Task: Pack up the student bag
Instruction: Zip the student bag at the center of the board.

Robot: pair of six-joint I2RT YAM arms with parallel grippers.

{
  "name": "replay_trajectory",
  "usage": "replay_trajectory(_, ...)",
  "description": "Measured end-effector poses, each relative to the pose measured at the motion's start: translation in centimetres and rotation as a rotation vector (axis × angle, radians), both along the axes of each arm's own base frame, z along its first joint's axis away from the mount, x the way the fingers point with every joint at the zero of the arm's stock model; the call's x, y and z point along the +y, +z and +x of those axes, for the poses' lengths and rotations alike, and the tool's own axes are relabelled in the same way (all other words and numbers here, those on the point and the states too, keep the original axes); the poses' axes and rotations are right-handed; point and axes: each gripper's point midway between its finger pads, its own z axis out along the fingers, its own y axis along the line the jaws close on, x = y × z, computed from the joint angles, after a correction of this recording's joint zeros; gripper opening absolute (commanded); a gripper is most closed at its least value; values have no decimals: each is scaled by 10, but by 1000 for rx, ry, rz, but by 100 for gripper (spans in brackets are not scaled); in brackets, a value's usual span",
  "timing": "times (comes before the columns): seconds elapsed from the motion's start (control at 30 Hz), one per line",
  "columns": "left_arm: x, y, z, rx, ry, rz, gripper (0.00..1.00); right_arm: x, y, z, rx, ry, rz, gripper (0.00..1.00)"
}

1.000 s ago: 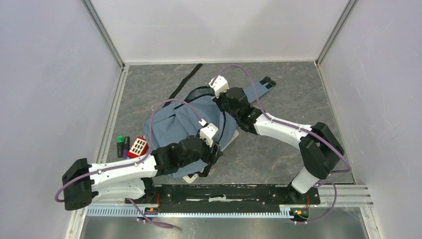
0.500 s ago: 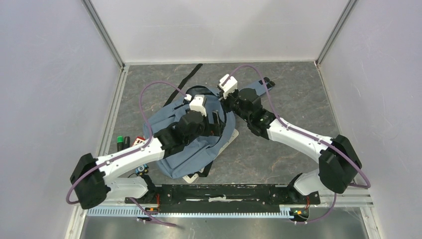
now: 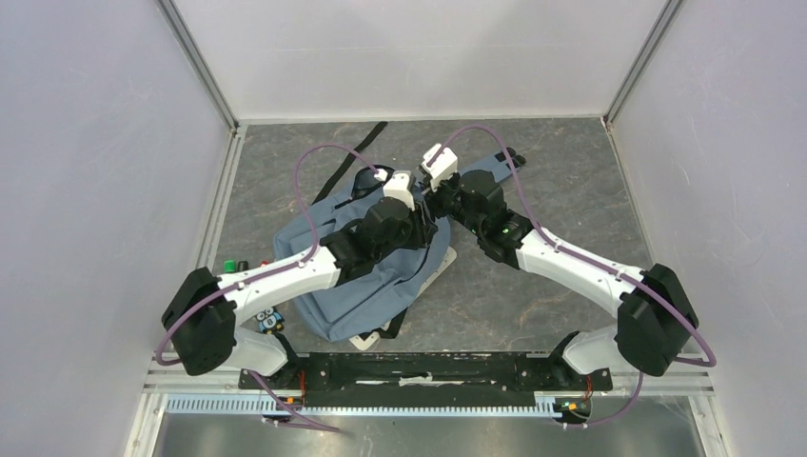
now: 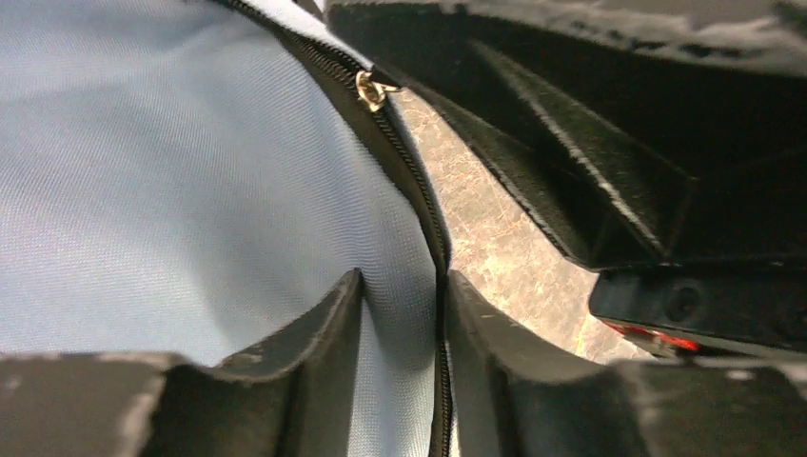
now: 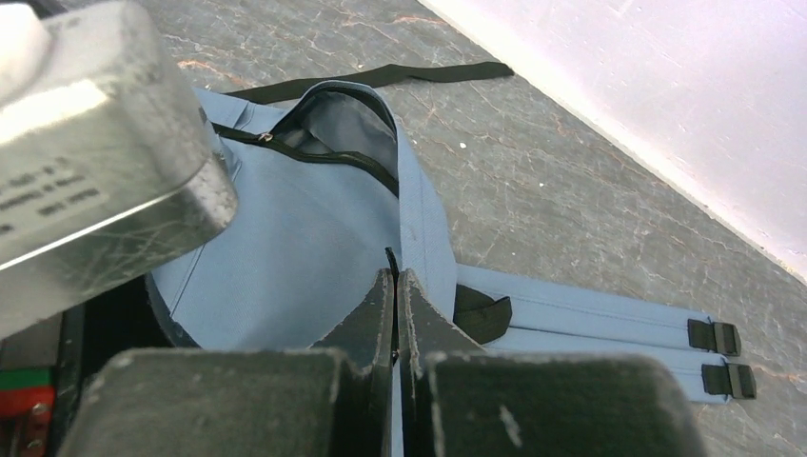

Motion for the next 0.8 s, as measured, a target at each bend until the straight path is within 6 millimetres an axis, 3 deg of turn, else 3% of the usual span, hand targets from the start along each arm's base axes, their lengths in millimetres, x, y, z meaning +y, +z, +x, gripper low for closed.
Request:
replay_trajectory(0.17, 0, 2, -2, -27, -43, 37, 9, 0, -3, -2, 8, 8, -13, 0)
replay_trajectory(0.3, 5, 13, -11, -79, -105, 71, 6, 2, 1, -4, 4, 28, -6, 0)
replay_trajectory(0.53, 20, 36, -46, -145, -288, 115, 3, 14, 22, -4, -6, 68, 6, 0)
replay_trajectory(0.8, 29, 34, -72, -150, -430, 165, 3, 40, -9, 13, 70, 91, -70, 0)
